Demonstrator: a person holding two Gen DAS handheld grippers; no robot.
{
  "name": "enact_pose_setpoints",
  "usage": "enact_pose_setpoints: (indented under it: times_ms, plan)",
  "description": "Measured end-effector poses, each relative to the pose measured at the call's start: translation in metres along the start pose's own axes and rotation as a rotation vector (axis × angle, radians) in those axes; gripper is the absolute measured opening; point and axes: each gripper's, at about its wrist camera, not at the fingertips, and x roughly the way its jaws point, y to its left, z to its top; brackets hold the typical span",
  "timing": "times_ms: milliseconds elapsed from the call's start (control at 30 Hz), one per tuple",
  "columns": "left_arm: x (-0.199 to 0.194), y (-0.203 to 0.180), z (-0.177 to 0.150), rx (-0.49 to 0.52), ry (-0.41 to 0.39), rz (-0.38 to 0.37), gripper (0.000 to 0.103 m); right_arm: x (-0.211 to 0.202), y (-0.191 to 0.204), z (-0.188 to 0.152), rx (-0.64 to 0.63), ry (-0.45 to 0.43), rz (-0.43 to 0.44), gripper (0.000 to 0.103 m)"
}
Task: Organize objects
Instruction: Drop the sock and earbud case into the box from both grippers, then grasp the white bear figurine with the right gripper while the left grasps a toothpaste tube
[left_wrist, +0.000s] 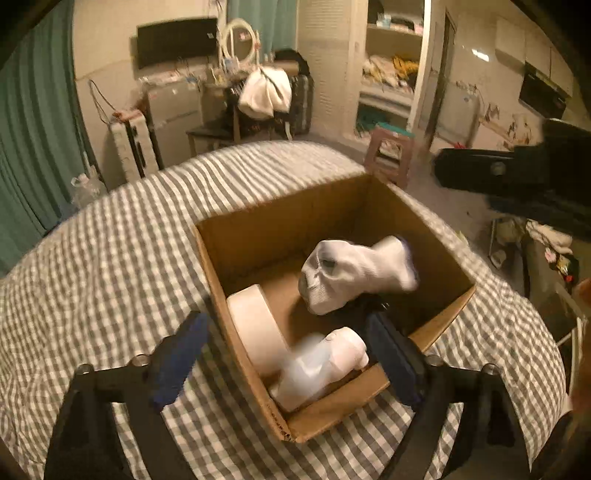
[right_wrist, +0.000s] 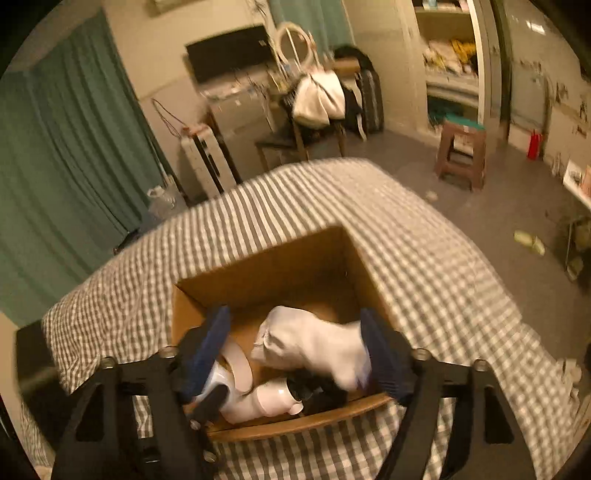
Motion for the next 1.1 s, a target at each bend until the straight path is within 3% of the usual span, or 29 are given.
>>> enact_pose_setpoints:
  times_ms: [200,333,467,633,700,867,1000,1100]
  plan:
    - [-0.055,0.015,0.009,-0.063,-0.025,0.028,0.095,-0.068,0.021,0.005,-0.11,-0.046,-0.068,0.076]
    - [-0.106,0.018,-0.006,-0.106,-0.053,0.036,0.096,-0.114,0.031,-0.001,-0.184,-0.081,-0.107,0.077]
    - [-0.156,0.014,-0.029,-0.1,-0.088,0.004,0.098,-0.165,0.043,-0.032,-0.279,-0.108,-0.1,0.077]
    - [-0.211,0.007,-0.06,-0.064,-0.136,0.067,0.1,-0.216,0.058,-0.091,-0.395,-0.121,-0.112,0.08]
    - [-0.227,0.005,-0.078,-0.062,-0.166,0.107,0.101,-0.223,0.06,-0.112,-0.415,-0.108,-0.103,0.08]
    - [-0.238,0.013,-0.119,-0.084,-0.149,0.149,0.101,-0.216,0.069,-0.163,-0.478,-0.026,-0.068,0.08]
    - [-0.225,0.016,-0.146,-0.115,-0.106,0.176,0.101,-0.197,0.066,-0.203,-0.498,0.054,-0.039,0.08]
    - [-0.204,0.011,-0.164,-0.08,-0.048,0.165,0.101,-0.182,0.062,-0.228,-0.516,0.084,-0.032,0.08]
